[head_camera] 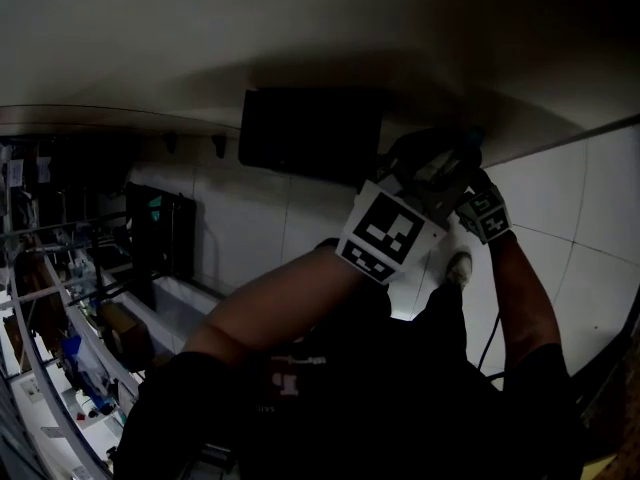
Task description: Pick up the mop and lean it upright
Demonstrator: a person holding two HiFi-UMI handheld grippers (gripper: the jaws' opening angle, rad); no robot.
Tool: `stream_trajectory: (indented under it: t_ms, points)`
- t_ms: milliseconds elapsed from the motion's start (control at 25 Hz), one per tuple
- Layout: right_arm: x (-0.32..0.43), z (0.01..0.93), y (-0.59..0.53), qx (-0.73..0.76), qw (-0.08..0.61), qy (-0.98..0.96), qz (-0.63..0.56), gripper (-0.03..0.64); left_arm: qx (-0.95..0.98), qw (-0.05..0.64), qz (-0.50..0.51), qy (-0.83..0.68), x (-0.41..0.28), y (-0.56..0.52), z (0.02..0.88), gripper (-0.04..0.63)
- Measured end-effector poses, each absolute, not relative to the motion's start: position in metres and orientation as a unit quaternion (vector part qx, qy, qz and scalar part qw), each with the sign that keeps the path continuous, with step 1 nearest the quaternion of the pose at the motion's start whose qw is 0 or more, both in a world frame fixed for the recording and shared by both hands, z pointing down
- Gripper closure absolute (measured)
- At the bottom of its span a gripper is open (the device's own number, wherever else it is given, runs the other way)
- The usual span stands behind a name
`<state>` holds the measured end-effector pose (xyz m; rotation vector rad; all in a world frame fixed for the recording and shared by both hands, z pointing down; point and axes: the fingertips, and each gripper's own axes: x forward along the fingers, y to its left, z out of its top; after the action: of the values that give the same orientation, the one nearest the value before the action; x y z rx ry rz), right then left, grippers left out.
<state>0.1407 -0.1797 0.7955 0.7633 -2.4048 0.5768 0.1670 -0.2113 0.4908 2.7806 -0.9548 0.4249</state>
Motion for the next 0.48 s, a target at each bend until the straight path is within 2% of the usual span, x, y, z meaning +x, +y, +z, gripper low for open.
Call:
stream_trajectory:
  t_ms: [280, 480]
  points:
    - [0.127, 0.798, -0.173, 0.268, 0.260, -0.903, 0.211, 0.473, 0.935, 0.084, 0.139, -0.316, 0.166, -0.209, 0.491, 0.500]
    - [0.128, 0.793, -0.168, 0.270, 0.273, -0.898, 0.214, 0.481, 0.937, 0.086, 0.136, -0.310, 0.168, -0.206, 0.490, 0.500]
